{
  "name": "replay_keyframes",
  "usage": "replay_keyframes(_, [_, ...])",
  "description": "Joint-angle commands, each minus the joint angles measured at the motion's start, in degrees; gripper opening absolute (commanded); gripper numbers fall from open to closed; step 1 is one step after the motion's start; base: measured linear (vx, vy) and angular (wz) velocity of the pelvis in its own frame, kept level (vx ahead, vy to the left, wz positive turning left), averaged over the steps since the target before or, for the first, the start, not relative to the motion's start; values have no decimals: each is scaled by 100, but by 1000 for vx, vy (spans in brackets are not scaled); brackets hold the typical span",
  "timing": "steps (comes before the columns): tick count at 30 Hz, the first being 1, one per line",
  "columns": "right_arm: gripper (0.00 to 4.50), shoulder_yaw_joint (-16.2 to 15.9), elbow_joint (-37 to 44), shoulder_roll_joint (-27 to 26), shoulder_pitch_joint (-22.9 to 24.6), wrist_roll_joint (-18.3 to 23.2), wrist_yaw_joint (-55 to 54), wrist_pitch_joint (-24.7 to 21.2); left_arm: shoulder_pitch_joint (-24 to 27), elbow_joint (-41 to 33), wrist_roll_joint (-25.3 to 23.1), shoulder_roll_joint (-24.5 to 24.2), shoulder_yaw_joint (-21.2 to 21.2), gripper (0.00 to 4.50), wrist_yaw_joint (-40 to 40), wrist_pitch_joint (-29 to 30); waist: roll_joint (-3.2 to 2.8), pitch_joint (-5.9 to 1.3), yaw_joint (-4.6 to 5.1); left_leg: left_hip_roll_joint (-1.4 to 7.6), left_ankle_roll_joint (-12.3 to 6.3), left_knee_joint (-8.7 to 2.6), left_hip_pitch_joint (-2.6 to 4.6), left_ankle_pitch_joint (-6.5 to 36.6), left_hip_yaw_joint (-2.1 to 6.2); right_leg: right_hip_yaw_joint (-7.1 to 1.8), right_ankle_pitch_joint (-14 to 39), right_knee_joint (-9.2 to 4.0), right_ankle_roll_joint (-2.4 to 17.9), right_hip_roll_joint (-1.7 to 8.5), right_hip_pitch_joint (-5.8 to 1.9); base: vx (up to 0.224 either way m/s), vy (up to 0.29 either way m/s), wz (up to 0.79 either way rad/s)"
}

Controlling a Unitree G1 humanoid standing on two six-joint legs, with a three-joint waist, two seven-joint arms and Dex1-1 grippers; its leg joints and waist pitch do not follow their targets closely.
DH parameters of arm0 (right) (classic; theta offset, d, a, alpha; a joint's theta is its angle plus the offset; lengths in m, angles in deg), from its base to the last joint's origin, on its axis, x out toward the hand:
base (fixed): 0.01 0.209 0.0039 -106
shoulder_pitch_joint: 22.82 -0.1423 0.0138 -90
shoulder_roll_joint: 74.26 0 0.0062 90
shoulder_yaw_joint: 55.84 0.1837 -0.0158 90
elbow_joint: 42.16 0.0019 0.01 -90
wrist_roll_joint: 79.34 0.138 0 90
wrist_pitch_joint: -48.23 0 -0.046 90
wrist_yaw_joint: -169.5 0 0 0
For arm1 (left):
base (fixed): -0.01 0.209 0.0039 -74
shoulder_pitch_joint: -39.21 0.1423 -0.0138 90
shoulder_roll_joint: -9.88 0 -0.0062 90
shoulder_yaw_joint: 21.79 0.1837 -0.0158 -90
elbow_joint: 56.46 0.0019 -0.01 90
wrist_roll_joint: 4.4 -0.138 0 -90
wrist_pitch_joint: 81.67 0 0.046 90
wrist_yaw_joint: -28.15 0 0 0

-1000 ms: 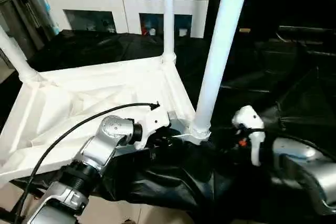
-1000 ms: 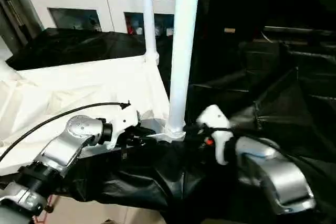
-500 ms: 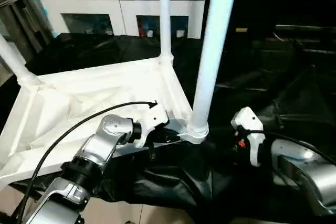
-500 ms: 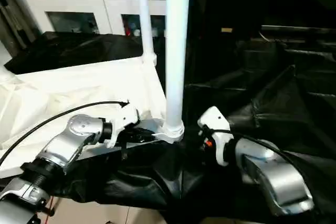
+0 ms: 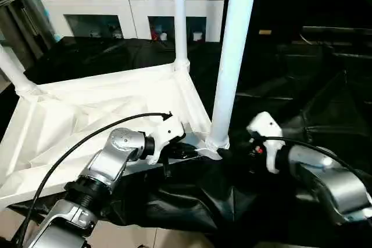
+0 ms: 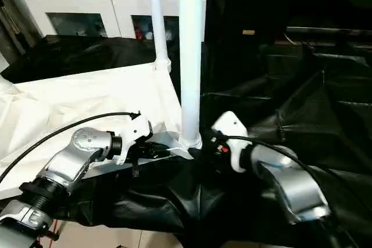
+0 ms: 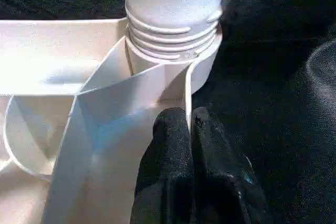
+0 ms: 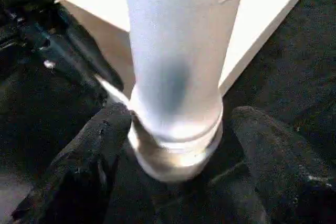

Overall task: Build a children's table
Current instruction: Rotate leg to tighten

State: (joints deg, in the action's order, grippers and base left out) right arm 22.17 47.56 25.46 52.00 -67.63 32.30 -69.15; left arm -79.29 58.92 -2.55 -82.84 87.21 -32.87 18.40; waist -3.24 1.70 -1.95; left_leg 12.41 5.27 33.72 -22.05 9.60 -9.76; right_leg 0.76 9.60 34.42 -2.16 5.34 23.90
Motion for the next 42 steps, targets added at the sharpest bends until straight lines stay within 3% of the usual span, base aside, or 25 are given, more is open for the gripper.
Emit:
replay_keyframes(1, [357, -71, -114, -12, -62, -103, -75, 116, 64, -99, 83, -7, -52, 0, -19, 18, 117, -307, -13, -71, -57, -396, 51, 1689, -71, -20, 1920, -467, 960, 65, -242, 0, 0, 0])
replay_keyframes(2, [330, -128, -260, -109, -101, -143, -69, 256, 68, -111, 72, -22, -43, 0, -33, 29, 103, -311, -19, -61, -63, -397, 59, 1655, -71, -29, 1793, -459, 986, 61, -238, 0, 0, 0])
replay_keyframes(7, [288, -259, -502, -295, -180, -191, 2, 444, 45, -92, 62, -24, -30, 0, -56, 49, 93, -313, -6, -70, -89, -402, 41, 1613, -69, -18, 1593, -434, 1054, 59, -264, 0, 0, 0])
replay_keyframes(16, [271, -321, -1096, -521, -424, -357, 9, 848, 75, -188, 60, -90, -9, 0, -120, 142, 89, -285, 59, -75, -13, -429, 50, 1986, -51, -2, 2107, -486, 965, 63, -237, 0, 0, 0])
replay_keyframes(21, [271, -340, -1238, -628, -422, -394, -32, 971, 90, -163, -40, -79, 32, 0, -1, 207, 80, -288, 96, -68, -23, -436, 53, 2047, -46, -4, 1984, -479, 1030, 56, -234, 0, 0, 0])
replay_keyframes(26, [271, -25, -1640, -1123, -476, -432, -866, 877, -181, 253, -166, 411, -126, 0, 827, 378, 81, -269, 137, -89, 23, -431, 95, 2269, -55, 5, 2394, -538, 978, 45, -178, 0, 0, 0])
replay_keyframes(29, [271, 152, -1886, -1490, -533, -363, -1310, 762, -481, 663, -276, 794, -190, 0, 1404, 458, 86, -272, 134, -101, 51, -440, 95, 2281, -37, 7, 2505, -563, 869, 48, -183, 0, 0, 0])
replay_keyframes(33, [270, 228, -2269, -1955, -780, -442, -1854, 863, -911, 1260, -400, 1349, -215, 0, 2102, 447, 87, -285, 131, -118, 6, -435, 74, 2198, -34, 9, 2392, -571, 882, 53, -192, 0, 0, 0])
replay_keyframes(35, [270, 223, -2298, -1995, -814, -460, -1887, 902, -937, 1299, -443, 1387, -175, 0, 2139, 425, 76, -293, 124, -117, 5, -445, 71, 2168, -19, 15, 2375, -576, 876, 64, -217, 0, 0, 0])
replay_keyframes(36, [305, 234, -2297, -2020, -829, -455, -1855, 942, -950, 1328, -506, 1407, -133, 0, 2144, 384, 43, -292, 121, -104, -22, -456, 54, 2143, -16, 10, 2247, -569, 902, 69, -224, 0, 0, 0])
replay_keyframes(38, [340, 401, -2224, -2024, -826, -325, -1792, 924, -950, 1378, -591, 1409, -67, 0, 2072, 277, 107, -297, 117, -104, -78, -446, 57, 2166, -28, 7, 2137, -571, 942, 59, -223, 0, 0, 0])
replay_keyframes(40, [348, 458, -2165, -1981, -805, -281, -1738, 915, -928, 1367, -599, 1379, -48, 0, 2003, 227, 85, -295, 111, -100, -109, -458, 41, 2118, -22, 7, 2102, -558, 961, 69, -240, 0, 0, 0])
replay_keyframes(41, [361, 475, -1963, -1789, -742, -206, -1474, 899, -867, 1284, -601, 1256, -3, 0, 1818, 103, 121, -297, 101, -97, -125, -454, 43, 2090, -26, 6, 2088, -566, 961, 66, -241, 0, 0, 0])
replay_keyframes(42, [374, 477, -1941, -1767, -735, -198, -1444, 898, -860, 1274, -601, 1242, 2, 0, 1798, 89, 105, -298, 82, -93, -135, -457, 48, 2072, -20, 4, 2081, -560, 957, 71, -248, 0, 0, 0])
